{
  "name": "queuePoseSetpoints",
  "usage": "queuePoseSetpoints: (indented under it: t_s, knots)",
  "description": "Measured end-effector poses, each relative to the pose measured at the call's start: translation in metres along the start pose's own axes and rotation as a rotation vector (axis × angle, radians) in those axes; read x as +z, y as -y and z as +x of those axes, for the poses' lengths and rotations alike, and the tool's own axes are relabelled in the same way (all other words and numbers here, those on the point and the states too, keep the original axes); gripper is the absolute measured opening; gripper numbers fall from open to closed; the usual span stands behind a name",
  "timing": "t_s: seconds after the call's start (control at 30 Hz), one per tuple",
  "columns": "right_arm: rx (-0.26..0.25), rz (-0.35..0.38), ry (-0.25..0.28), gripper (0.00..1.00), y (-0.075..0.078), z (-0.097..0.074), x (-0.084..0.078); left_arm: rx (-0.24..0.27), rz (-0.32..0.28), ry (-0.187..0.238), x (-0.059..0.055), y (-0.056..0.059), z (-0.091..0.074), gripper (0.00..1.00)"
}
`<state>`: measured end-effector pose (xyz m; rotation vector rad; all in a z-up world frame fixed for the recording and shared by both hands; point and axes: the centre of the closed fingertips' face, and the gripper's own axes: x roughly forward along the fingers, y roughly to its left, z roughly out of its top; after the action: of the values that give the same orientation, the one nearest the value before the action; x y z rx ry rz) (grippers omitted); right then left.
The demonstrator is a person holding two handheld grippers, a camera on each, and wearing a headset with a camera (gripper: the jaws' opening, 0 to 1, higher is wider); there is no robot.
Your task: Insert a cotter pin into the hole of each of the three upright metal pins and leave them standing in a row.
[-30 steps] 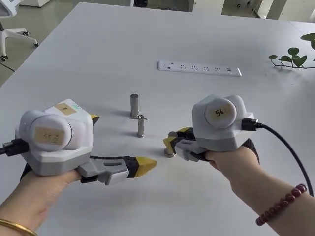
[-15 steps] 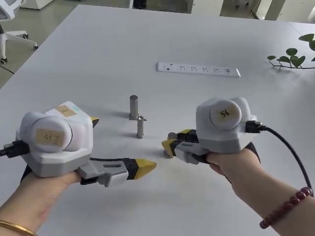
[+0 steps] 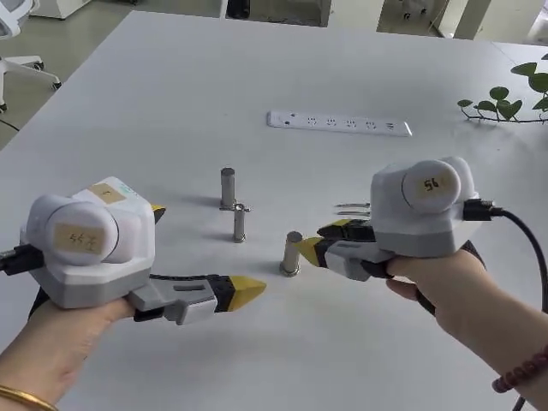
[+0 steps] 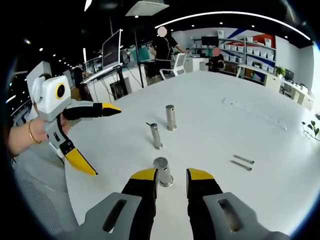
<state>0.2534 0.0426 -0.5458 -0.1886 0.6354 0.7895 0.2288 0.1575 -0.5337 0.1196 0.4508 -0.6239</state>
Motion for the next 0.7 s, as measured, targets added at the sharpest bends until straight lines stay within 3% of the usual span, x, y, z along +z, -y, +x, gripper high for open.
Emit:
queuePoseSetpoints:
  t_s: [0.3, 0.7]
  knots:
    - [-0.048, -0.047, -0.046, 0.15, 0.032, -0.009, -0.003, -0.006, -0.001, 0.001, 0.000, 0.001, 0.001, 0.99]
    - [-0.084, -0.153, -0.134, 0.14, 0.078, -0.001, -0.007, 0.002, -0.008, 0.011, 0.000, -0.001, 0.000, 0.95]
